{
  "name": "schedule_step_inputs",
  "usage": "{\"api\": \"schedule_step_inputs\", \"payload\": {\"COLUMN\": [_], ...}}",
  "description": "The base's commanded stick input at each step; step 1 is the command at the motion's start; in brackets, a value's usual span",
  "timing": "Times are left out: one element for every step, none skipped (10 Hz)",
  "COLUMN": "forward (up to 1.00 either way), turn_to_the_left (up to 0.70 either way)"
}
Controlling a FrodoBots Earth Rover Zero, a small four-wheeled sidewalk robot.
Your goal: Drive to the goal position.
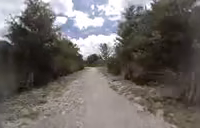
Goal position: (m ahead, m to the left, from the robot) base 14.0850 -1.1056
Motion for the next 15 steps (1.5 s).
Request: {"api": "schedule_step_inputs", "payload": {"forward": [0.85,0.85,0.85,0.85,0.85,0.85,0.85,0.85,0.85,0.85,0.85,0.85,0.85,0.85,0.85], "turn_to_the_left": [0.00,0.00,0.00,0.00,0.00,0.00,0.00,0.02,0.12,0.30,0.25,0.00,0.00,0.00,0.00]}}
